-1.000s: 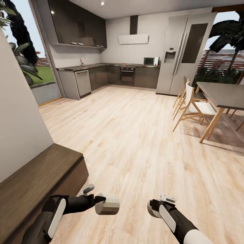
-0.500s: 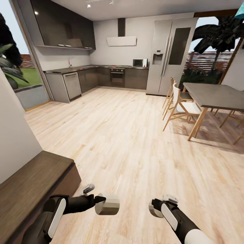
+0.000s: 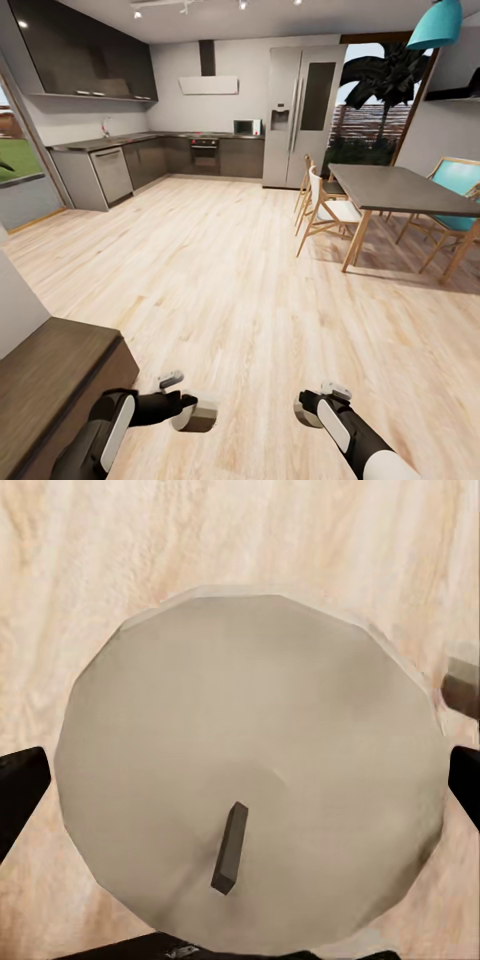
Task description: Place each of the two pumpkins and all three candles from the living room inside a cabinet in the living room (use any cabinet), then make sure every cabinet is closed, and position the cauldron so it is next to a table in the living room.
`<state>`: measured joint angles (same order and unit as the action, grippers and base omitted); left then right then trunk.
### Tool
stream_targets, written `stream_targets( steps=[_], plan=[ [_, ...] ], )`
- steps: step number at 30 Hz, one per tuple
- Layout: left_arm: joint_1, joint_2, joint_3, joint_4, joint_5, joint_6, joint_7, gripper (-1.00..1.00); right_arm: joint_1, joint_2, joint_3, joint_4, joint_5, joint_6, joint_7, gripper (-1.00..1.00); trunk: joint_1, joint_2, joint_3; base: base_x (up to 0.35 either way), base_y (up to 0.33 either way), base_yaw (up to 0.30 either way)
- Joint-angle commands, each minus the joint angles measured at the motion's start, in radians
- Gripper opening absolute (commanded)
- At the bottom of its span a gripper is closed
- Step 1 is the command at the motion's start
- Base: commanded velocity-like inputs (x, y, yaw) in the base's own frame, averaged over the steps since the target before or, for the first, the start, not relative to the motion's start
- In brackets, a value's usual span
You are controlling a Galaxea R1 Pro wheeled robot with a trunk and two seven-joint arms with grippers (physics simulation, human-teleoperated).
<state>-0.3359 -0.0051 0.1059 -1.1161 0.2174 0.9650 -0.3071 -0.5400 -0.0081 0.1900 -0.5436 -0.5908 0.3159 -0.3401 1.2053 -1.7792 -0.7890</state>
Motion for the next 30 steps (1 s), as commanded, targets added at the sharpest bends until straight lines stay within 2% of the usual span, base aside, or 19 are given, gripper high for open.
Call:
stream_targets(
  steps=[1, 4, 7, 8, 9, 10, 12, 15, 18, 30],
  plan=[
    [0.000, 0.000, 0.000, 0.015, 0.008, -0.016, 0.042, -1.00, 0.000, 0.001, 0.000, -0.002, 0.000, 0.002, 0.000, -1.00, -0.004, 0.007, 0.004, 0.000, 0.000, -0.196],
    [0.000, 0.004, 0.004, 0.049, 0.009, -0.052, 0.159, -1.00, 0.000, -0.001, 0.000, -0.005, 0.005, 0.016, 0.000, -1.00, -0.015, 0.028, 0.015, 0.000, 0.000, -0.201],
    [0.000, 0.003, -0.001, 0.089, 0.007, -0.082, 0.231, -1.00, -0.002, -0.007, -0.001, -0.004, 0.005, 0.022, -0.001, -1.00, -0.027, 0.049, 0.026, 0.000, 0.000, -0.194],
    [0.000, 0.002, -0.002, 0.120, 0.005, -0.111, 0.259, -1.00, -0.002, -0.014, -0.001, -0.004, 0.005, 0.022, -0.001, -1.00, -0.031, 0.056, 0.029, 0.000, 0.000, -0.163],
    [0.000, 0.004, 0.000, 0.182, 0.003, -0.172, 0.301, -1.00, -0.002, -0.026, -0.001, -0.003, 0.002, 0.020, 0.000, -1.00, -0.035, 0.063, 0.033, 0.000, 0.000, -0.126],
    [0.000, 0.005, 0.000, 0.204, 0.003, -0.194, 0.315, -1.00, 0.000, -0.031, -0.001, -0.003, 0.001, 0.019, 0.000, -1.00, -0.038, 0.070, 0.036, 0.000, 0.000, -0.106],
    [0.000, 0.007, 0.001, 0.297, 0.000, -0.277, 0.369, -1.00, 0.021, -0.042, 0.000, -0.005, 0.000, -0.003, -0.001, -1.00, -0.046, 0.084, 0.043, 0.000, 0.000, -0.092],
    [0.000, 0.008, 0.001, 0.375, 0.000, -0.363, 0.397, -1.00, 0.088, -0.042, -0.001, -0.005, -0.002, -0.084, 0.001, -1.00, -0.058, 0.105, 0.053, 0.000, 0.000, -0.051],
    [0.000, 0.005, 0.000, 0.440, -0.001, -0.422, 0.402, -1.00, 0.114, -0.040, 0.000, 0.002, -0.005, -0.115, 0.003, -1.00, -0.069, 0.126, 0.063, 0.000, 0.000, -0.010],
    [0.000, 0.003, -0.003, 0.472, 0.000, -0.443, 0.401, -1.00, 0.121, -0.036, -0.001, 0.008, -0.006, -0.127, 0.001, -1.00, -0.073, 0.133, 0.066, -0.030, 0.000, 0.004]
  ],
)
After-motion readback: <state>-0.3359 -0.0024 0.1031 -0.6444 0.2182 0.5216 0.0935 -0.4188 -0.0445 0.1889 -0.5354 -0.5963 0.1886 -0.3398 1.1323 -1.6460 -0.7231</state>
